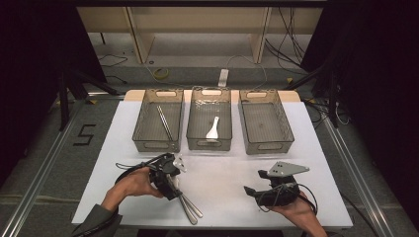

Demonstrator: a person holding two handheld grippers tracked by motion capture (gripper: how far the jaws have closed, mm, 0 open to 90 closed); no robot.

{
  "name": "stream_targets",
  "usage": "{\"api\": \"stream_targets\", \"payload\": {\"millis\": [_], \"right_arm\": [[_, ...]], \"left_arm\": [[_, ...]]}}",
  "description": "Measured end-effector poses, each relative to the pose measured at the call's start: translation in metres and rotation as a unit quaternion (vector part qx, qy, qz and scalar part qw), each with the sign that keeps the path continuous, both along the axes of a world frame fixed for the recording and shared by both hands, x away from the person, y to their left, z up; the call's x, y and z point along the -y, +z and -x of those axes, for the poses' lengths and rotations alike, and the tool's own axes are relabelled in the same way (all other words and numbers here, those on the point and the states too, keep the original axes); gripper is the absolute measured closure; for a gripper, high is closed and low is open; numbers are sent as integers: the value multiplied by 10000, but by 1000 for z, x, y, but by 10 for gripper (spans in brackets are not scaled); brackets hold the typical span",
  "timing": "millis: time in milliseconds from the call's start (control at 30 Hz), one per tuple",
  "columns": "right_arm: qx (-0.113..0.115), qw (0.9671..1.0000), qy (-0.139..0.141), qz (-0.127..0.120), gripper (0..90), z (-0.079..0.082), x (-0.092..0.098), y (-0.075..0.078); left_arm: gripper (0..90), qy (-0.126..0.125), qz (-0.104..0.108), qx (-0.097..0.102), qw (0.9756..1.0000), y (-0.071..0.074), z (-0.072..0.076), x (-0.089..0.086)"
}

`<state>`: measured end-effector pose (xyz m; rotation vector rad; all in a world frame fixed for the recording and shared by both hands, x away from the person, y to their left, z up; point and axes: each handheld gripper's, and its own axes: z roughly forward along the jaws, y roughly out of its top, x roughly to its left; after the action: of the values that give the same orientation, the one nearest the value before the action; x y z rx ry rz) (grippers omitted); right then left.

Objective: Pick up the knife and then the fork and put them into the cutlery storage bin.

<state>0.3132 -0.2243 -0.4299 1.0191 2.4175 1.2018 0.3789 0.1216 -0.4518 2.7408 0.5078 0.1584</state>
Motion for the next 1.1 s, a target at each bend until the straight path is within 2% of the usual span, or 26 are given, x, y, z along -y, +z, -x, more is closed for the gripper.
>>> {"api": "stream_targets", "payload": {"millis": [233, 333, 433, 500, 567, 633, 767, 867, 900, 967, 1067, 1100], "right_arm": [[-18, 10000, 3, 45, 260, 0, -1, -1], [-4, 10000, 17, 66, 260, 0, -2, -1], [-11, 10000, 31, 80, 260, 1, -3, -1], [-10, 9999, 47, 94, 260, 1, -3, -1], [-11, 9999, 50, 105, 260, 1, -4, -1], [-19, 9999, 55, 109, 260, 1, -4, -2], [-37, 9999, 64, 125, 260, 1, -4, -2], [-57, 9998, 73, 168, 260, 1, -5, -3], [-61, 9998, 72, 168, 260, 1, -6, -3], [-61, 9998, 72, 159, 260, 1, -6, -3], [-80, 9998, 71, 175, 261, 1, -6, -3], [-83, 9998, 73, 172, 261, 1, -6, -3]], "left_arm": [[170, -80, -77, 33, 9999, -3, 2, 3], [172, -255, -212, 35, 9994, -4, 4, 4], [172, -276, -175, 73, 9994, -5, 5, 5], [174, -434, -201, 115, 9988, -3, 6, 6], [177, -470, -176, 131, 9987, -2, 7, 7], [182, -569, -134, 92, 9982, -2, 8, 8], [179, -751, -238, 89, 9969, -6, 7, 13], [191, -836, -148, 18, 9964, -5, 8, 17], [191, -940, -207, 9, 9954, -5, 8, 17], [191, -968, -180, -51, 9951, -6, 9, 17], [193, -1072, -231, -91, 9939, -5, 9, 17], [195, -1149, -220, -160, 9930, -6, 9, 18]]}}
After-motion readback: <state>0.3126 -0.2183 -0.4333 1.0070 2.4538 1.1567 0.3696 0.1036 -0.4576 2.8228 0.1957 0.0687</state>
